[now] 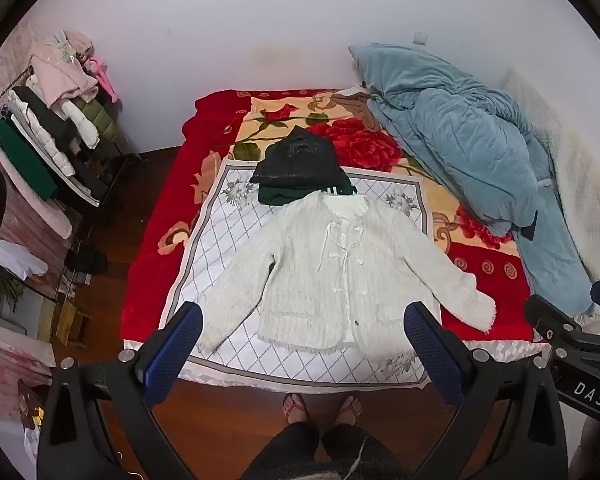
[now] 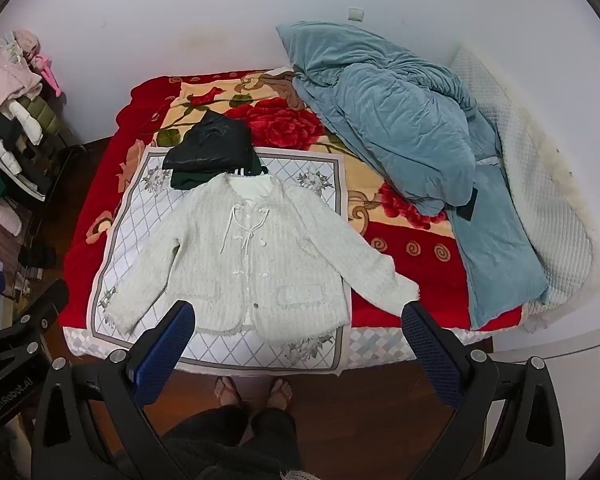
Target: Fold large clothes
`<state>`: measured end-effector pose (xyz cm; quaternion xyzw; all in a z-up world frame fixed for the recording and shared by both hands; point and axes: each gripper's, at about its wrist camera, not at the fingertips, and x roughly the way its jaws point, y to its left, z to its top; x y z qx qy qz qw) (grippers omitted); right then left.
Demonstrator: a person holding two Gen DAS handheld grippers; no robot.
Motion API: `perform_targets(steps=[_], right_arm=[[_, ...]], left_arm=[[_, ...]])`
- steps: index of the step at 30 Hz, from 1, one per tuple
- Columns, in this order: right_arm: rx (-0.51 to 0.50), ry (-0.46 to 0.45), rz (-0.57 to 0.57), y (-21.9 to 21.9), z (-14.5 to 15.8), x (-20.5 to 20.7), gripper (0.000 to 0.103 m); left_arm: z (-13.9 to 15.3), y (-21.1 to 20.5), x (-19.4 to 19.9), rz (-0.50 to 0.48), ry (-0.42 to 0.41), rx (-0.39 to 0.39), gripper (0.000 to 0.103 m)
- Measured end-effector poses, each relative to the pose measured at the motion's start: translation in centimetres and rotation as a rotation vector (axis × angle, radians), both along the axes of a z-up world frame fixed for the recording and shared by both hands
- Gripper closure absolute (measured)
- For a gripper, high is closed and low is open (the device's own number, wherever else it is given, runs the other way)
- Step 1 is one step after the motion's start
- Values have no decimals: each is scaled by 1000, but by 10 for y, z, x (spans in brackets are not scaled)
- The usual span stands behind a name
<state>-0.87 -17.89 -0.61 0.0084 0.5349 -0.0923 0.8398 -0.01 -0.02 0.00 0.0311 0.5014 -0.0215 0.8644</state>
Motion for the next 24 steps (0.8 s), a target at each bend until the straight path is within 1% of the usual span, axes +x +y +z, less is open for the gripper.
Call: perform_targets(steps=[24], right_arm=[[-2, -3, 0, -2, 5, -2, 0]], left_arm=[[-3, 0, 2, 1, 1, 1, 0]])
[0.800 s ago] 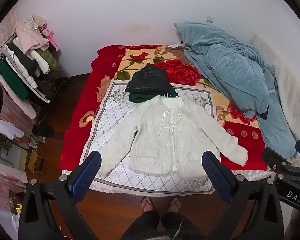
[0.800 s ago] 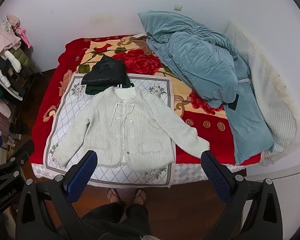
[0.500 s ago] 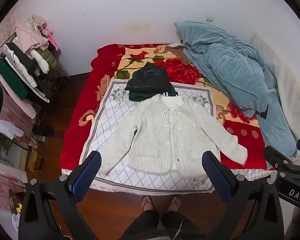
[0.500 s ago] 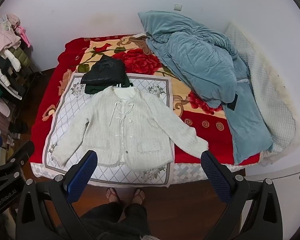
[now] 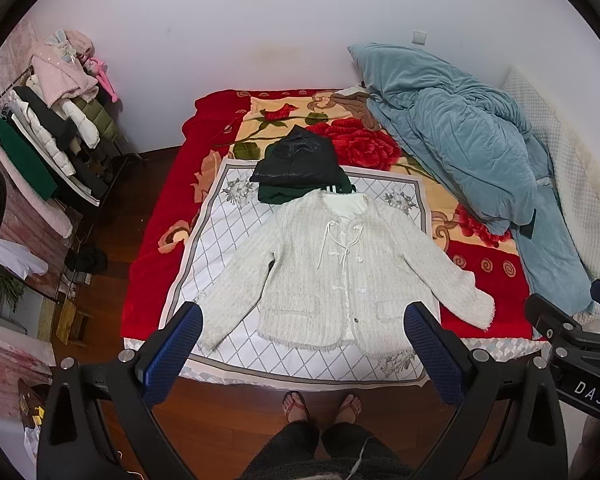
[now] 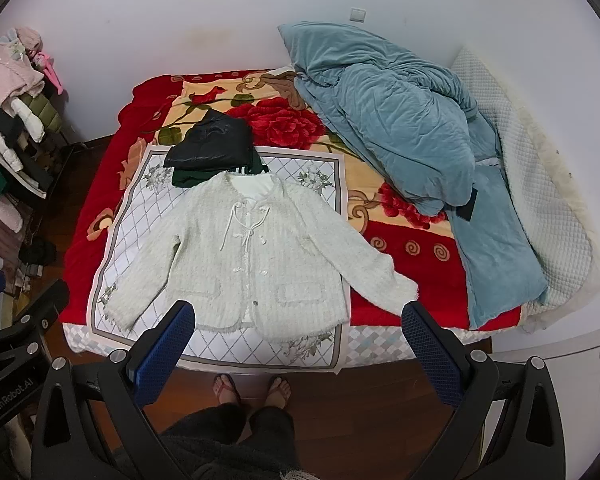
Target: Fold large clothes
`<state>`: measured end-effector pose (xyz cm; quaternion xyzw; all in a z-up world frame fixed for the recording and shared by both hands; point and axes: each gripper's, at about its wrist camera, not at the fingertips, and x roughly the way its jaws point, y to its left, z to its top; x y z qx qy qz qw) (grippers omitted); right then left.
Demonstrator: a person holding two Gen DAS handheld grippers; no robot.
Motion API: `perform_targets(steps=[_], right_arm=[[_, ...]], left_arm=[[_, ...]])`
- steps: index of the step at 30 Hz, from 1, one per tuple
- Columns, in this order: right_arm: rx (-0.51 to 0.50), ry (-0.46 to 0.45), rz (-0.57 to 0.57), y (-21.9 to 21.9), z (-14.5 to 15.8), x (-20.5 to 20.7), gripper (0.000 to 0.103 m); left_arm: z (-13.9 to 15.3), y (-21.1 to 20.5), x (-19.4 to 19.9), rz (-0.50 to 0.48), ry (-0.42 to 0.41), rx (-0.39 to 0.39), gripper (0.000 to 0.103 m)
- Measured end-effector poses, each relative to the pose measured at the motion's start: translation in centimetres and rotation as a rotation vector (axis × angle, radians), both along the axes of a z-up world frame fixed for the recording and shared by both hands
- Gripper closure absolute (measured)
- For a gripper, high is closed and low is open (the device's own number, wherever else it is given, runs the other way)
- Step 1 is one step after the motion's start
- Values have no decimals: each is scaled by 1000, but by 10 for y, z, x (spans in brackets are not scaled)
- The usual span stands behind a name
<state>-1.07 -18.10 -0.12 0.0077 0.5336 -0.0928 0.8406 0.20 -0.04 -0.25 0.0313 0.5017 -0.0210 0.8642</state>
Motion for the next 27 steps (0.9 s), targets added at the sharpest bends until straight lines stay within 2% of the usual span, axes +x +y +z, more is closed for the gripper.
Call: perform_targets(steps=[27], right_arm=[[0, -5, 2, 5, 4, -1, 0]], left_arm=[[10, 5, -10, -2, -5, -2, 0]])
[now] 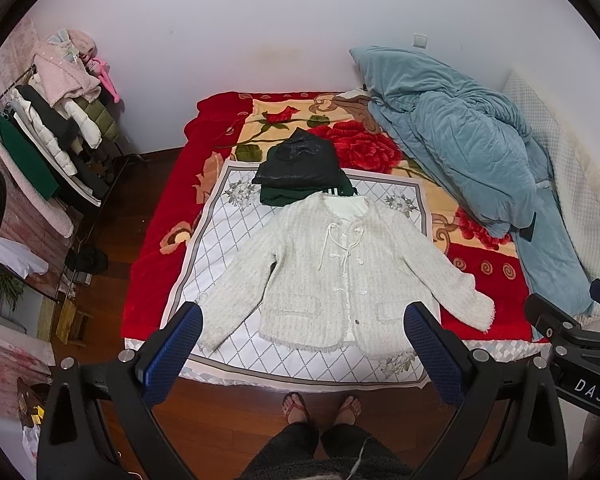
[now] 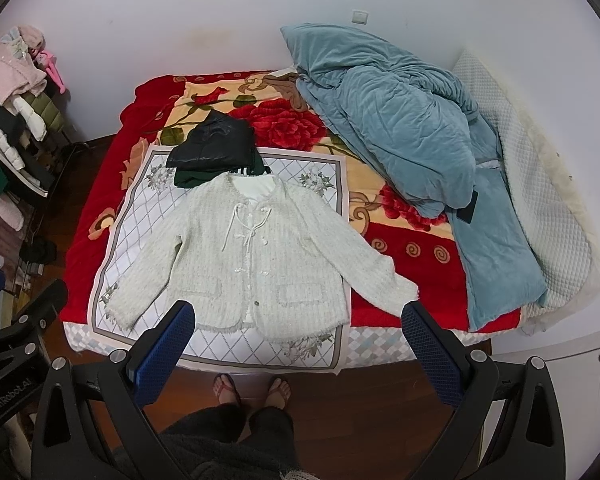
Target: Fold large clothes
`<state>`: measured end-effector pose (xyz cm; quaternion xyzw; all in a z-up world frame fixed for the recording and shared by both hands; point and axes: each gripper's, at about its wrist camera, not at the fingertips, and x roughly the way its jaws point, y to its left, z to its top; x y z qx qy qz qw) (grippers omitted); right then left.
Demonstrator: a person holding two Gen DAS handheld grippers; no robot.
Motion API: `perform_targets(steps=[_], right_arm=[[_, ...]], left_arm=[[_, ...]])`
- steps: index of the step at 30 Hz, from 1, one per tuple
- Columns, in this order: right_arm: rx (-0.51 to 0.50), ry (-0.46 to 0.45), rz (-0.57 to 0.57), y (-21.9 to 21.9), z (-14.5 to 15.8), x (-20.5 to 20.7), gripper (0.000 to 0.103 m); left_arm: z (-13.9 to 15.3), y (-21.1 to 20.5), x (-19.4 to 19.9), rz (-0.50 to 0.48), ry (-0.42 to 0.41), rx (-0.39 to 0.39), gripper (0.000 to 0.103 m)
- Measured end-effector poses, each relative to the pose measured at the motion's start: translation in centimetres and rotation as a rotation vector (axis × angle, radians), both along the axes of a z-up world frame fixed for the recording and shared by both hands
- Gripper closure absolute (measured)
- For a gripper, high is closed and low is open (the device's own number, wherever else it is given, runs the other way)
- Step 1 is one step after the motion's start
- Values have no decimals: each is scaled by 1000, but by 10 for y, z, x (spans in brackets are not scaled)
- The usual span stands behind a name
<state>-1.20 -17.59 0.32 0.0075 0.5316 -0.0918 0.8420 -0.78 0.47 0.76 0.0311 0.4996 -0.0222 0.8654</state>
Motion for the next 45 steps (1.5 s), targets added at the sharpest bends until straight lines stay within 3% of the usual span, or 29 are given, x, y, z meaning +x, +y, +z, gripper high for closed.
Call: perform_targets(steps=[45], right_arm=[[5, 2, 5, 23, -1, 5, 0]], left_arm=[[13, 7, 15, 2, -3, -13, 0]])
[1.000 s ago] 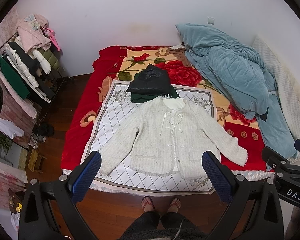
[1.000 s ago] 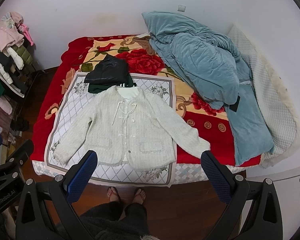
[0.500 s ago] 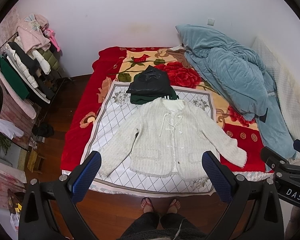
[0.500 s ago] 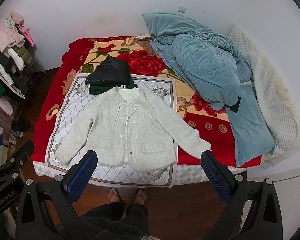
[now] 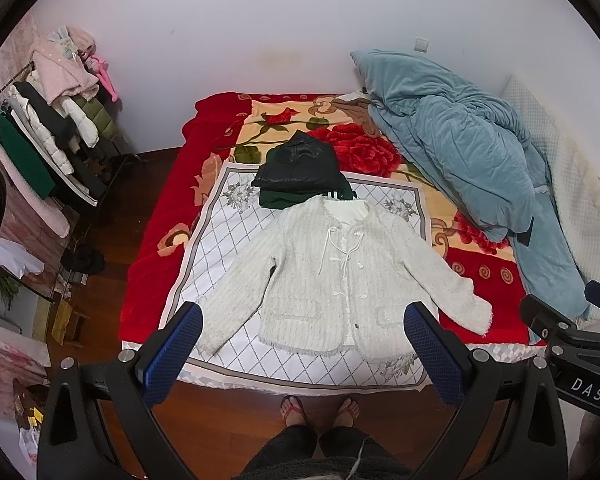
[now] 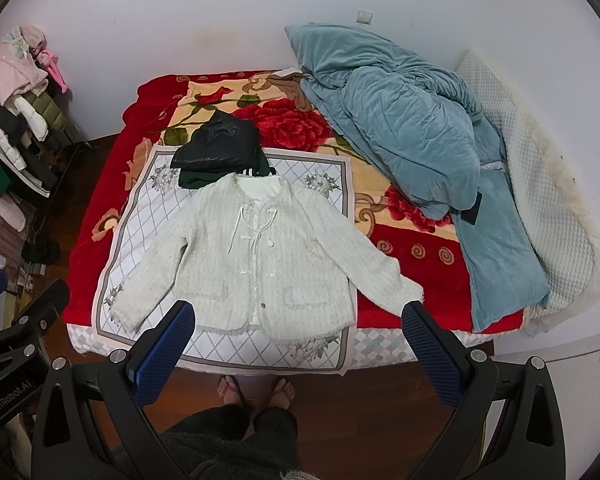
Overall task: Fold large clothes
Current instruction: 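Grasp the cardigan sleeve cuff with the right gripper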
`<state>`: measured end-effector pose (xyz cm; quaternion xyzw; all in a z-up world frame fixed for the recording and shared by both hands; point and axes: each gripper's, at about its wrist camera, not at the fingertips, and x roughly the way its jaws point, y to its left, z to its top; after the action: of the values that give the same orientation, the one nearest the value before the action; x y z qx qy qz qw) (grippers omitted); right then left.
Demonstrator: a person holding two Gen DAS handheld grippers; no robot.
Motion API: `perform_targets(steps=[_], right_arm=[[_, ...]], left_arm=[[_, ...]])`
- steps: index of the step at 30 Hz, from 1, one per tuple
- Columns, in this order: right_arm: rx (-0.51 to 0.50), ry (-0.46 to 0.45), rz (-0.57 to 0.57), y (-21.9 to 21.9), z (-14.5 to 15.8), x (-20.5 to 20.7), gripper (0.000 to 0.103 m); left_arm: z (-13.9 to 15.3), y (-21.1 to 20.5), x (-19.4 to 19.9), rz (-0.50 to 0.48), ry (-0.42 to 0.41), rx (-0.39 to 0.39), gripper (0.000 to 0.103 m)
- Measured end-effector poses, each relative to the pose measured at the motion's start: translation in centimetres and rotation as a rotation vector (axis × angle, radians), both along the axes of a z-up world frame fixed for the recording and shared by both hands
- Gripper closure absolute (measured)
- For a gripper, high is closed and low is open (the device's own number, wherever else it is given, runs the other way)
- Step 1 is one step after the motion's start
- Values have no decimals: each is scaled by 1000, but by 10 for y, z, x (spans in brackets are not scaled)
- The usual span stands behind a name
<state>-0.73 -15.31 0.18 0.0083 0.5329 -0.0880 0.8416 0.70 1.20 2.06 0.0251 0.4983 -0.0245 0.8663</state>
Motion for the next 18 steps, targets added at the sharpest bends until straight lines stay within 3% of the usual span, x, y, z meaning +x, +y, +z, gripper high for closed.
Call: perform_targets(steps=[7, 13, 15, 16, 17, 18], right_arm=[[43, 23, -60, -6, -15, 10, 0], [164, 11, -241, -61, -87, 16, 1], [193, 13, -328, -89, -120, 14, 19], [217, 28, -377, -108, -142, 13, 38], [241, 50, -425, -125, -163, 11, 48], [275, 69, -478, -144, -187, 9, 50]], left_arm=[[-14, 1, 21, 13, -41, 37, 0], [-77, 1, 65, 44, -84, 98, 0], [-101, -4, 79, 53, -78, 112, 0], [-116, -9, 87, 56, -74, 124, 0], [-133, -16, 95, 59, -62, 143, 0], [-150, -23, 103, 57, -40, 159, 0]])
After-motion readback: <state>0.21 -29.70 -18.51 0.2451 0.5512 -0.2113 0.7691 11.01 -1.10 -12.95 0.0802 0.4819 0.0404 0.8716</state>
